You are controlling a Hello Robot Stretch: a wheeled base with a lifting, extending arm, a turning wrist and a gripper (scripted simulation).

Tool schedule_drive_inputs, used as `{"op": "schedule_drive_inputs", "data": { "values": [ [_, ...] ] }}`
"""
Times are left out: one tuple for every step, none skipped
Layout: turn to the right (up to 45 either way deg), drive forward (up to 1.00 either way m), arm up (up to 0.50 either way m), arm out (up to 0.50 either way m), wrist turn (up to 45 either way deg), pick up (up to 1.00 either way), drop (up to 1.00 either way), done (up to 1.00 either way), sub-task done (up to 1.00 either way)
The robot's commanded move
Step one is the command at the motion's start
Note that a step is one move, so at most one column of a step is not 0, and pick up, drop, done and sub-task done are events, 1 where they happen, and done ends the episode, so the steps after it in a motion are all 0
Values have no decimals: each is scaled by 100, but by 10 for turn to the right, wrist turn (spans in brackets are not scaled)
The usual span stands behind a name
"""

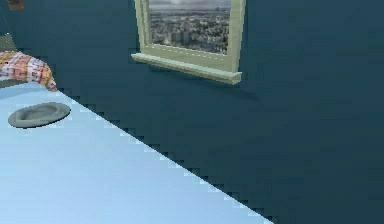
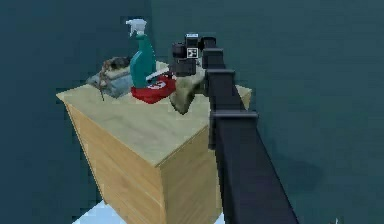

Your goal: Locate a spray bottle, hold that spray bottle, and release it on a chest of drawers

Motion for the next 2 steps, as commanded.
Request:
{"op": "schedule_drive_inputs", "data": {
  "values": [
    [0,0,-12,0,0,0,0,0,0],
    [0,0,0,0,0,0,100,0,0]
  ]
}}
